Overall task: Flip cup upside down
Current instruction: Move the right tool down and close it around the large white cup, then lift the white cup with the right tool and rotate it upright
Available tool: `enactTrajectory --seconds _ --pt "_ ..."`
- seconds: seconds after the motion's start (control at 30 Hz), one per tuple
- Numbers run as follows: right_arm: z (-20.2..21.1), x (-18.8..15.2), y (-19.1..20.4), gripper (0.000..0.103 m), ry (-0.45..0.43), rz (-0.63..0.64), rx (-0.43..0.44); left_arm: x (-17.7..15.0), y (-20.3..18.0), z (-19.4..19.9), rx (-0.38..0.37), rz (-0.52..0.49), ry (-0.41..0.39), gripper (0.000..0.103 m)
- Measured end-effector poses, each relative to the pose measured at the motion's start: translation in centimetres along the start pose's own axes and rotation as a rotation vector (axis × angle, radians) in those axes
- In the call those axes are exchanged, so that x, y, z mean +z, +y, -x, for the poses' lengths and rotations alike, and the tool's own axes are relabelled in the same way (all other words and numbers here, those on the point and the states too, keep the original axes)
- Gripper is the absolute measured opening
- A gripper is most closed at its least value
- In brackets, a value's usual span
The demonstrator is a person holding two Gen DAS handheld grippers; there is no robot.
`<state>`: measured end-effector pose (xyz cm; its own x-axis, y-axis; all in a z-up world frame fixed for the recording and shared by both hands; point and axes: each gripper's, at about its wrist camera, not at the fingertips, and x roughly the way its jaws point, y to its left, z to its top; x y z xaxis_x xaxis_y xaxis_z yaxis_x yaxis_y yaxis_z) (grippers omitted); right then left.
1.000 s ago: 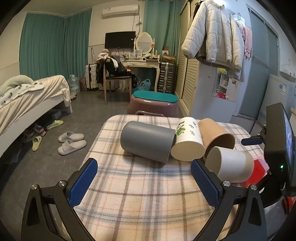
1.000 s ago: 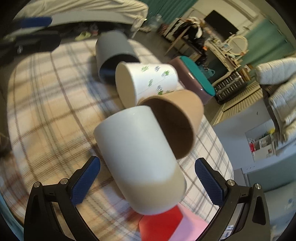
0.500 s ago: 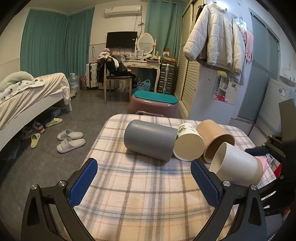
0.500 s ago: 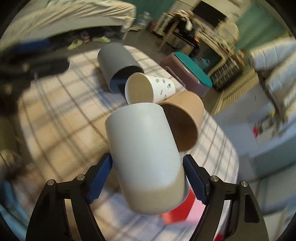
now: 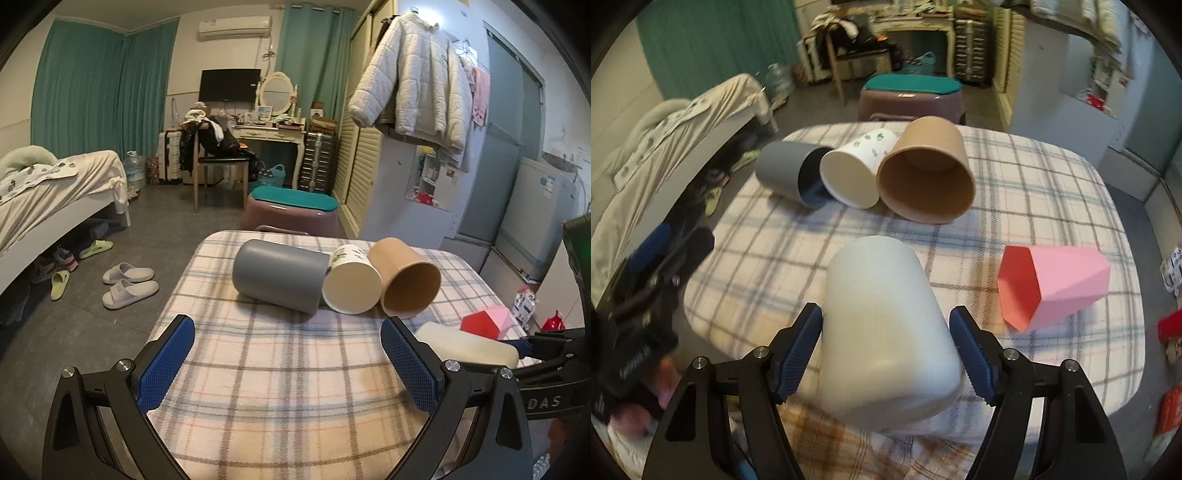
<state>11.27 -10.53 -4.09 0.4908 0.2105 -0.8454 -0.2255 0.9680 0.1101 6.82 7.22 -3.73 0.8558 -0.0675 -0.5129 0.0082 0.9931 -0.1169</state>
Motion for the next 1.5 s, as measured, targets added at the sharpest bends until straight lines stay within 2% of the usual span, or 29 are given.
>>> enactTrajectory --seconds 0.17,0.27,0.5,0.83,1.0,1.1,1.17,1.33,1.5 --pt "0.1 -0.1 0.2 0.071 -0.056 -0.016 -0.031 -0.5 -0.6 -0.2 -0.009 -0.015 0.013 0.103" --pt "-0.2 -0.3 0.3 0.068 -0.054 -0.004 -0.043 -0.8 -0.7 -0.2 0.000 -0.023 0.020 0.103" --pt "-0.4 -1.4 -0.3 0.067 -0.068 0.013 -0.030 -0.9 -0.9 0.0 0.045 -0.024 0.026 0.103" --pt "4.6 -1.5 -3.7 0.068 -0.271 0.017 0.009 -0.1 -4.7 1.5 0.051 -0.059 -0.002 0.103" --pt "7.1 -1.9 -6.6 0.072 -0.360 0.022 -0.017 0.0 -8.4 2.6 0.025 -0.064 -0.023 0.103" --pt "8.6 -2.3 -8.4 0.080 -0.410 0.025 -0.041 -0.4 -10.4 3.2 0.008 -0.054 -0.028 0.103" --pt "9.4 -2.8 -9.4 0.081 -0.436 0.029 -0.050 -0.8 -11.7 3.5 0.003 -0.054 -0.028 0.103" --pt "9.9 -4.5 -11.2 0.091 -0.461 0.028 -0.071 -2.6 -14.5 3.8 -0.002 -0.075 -0.003 0.103" --pt "9.0 -6.2 -12.4 0.094 -0.453 0.016 -0.072 -5.1 -16.0 3.7 0.000 -0.078 0.026 0.103"
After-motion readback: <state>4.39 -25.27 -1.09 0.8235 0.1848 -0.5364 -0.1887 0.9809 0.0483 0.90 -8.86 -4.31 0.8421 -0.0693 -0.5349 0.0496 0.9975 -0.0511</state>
